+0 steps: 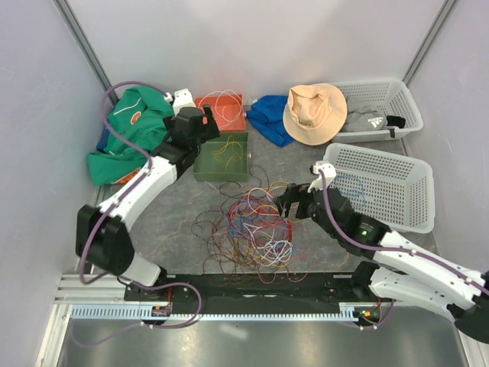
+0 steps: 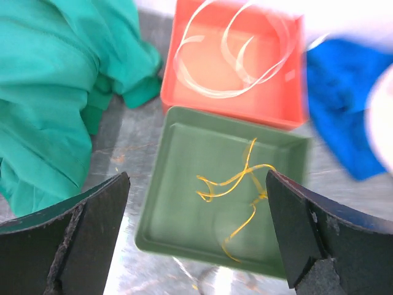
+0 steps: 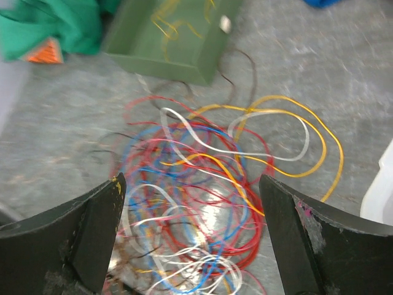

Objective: Untangle the cables

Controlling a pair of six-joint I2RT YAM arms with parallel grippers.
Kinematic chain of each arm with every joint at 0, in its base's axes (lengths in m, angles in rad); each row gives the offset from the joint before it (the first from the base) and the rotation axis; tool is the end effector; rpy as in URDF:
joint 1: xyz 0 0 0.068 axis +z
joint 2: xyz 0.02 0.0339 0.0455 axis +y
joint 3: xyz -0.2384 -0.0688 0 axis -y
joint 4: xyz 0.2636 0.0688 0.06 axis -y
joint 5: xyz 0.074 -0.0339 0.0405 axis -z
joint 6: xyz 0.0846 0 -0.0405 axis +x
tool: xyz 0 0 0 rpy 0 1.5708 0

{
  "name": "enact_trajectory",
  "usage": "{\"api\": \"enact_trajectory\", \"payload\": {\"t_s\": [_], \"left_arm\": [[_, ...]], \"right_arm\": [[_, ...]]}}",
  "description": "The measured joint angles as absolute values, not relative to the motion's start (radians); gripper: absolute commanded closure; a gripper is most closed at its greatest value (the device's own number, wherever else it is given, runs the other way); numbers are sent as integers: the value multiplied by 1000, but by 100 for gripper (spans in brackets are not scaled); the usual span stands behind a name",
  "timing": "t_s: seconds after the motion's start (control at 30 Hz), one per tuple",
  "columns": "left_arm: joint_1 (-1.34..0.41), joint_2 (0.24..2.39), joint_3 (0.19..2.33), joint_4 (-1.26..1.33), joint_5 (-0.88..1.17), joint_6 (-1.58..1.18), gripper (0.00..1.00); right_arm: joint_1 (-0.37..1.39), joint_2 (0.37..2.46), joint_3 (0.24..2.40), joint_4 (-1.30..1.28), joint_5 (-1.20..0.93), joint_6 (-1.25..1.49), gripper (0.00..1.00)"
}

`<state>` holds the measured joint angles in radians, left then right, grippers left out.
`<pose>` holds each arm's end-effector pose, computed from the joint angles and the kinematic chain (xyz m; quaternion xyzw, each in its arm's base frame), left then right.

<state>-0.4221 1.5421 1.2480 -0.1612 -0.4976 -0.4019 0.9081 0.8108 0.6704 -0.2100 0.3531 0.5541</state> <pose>0.3961 -0.1336 0.2676 -0.1220 0.8236 -0.0140 0.5537 0.1887 0.1942 0.2562 -0.0430 0.8119 0.2695 0.5161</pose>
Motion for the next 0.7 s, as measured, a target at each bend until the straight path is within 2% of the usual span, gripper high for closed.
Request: {"api": "enact_trajectory", "payload": {"t_s": [0.13,0.3,0.53,0.7], "left_arm": [[-461,1374,1206,-181,-453,-475,0],[-599,1175,1073,-181,-359,-570,0],[-806,1079,816,-217,-307,-686,0],[-873,943,669,-247,-305,-767,0]], "right_arm": [[907,923,645,-203,413,567,2],[865,1035,612,-196,485,626,2],[699,1202,578,-104,459,697,4],[676,1328,578,-62,423,714,7]]}}
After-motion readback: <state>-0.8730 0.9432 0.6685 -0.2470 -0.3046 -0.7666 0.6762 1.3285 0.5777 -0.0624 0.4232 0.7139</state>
